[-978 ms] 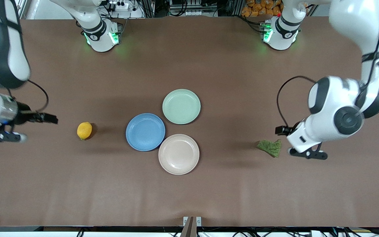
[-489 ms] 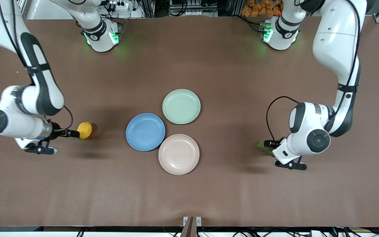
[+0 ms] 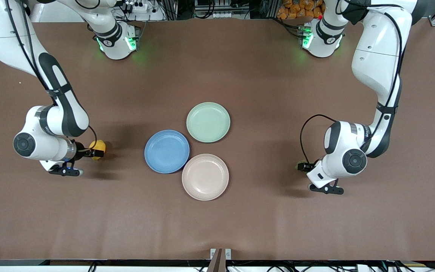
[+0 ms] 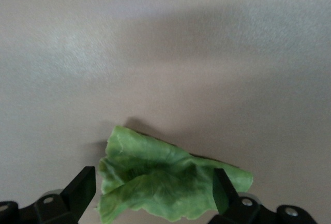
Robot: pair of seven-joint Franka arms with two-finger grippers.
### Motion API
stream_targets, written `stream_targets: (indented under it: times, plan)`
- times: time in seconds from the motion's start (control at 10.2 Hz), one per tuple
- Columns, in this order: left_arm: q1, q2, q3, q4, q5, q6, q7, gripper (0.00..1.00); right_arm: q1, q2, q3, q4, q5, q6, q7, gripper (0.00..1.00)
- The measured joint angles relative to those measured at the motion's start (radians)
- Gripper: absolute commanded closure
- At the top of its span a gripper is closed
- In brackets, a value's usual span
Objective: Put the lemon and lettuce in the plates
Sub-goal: 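Close the right gripper on the lemon while the left gripper grasps the lettuce, then carry the lemon over the blue plate while the left gripper carries lettuce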
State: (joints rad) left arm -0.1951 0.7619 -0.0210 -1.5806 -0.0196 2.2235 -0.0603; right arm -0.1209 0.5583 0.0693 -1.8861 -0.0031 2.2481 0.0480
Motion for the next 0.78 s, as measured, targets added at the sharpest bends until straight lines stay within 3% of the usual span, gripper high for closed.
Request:
stream_targets:
  times: [0.1, 0.2, 0.29, 0.39, 0.59, 0.78]
  plan:
    - [0.001, 0.0, 0.0, -0.015, -0.003, 0.0, 0.0, 0.79, 0.0, 0.005, 0.0, -0.001, 0.0, 0.0, 0.0, 0.35]
    - [0.003, -0.003, 0.0, -0.023, -0.019, 0.003, -0.001, 1.0, 0.0, 0.007, 0.0, -0.004, 0.0, 0.0, 0.0, 0.63]
    - [0.007, -0.011, 0.003, -0.028, -0.031, 0.003, -0.001, 1.0, 0.0, 0.007, 0.0, -0.007, 0.0, 0.0, 0.0, 0.86]
    - [0.014, -0.016, 0.004, -0.031, -0.032, 0.002, -0.001, 1.0, 0.0, 0.007, 0.002, -0.007, 0.0, 0.0, 0.0, 0.98]
    - [0.012, -0.031, -0.001, -0.033, -0.044, 0.003, -0.001, 1.0, 0.009, 0.004, 0.008, 0.01, 0.001, -0.022, 0.001, 1.0]
    - [-0.006, -0.08, -0.034, -0.031, -0.05, 0.004, -0.004, 1.0, 0.017, 0.001, 0.03, 0.124, 0.07, -0.191, 0.031, 1.0]
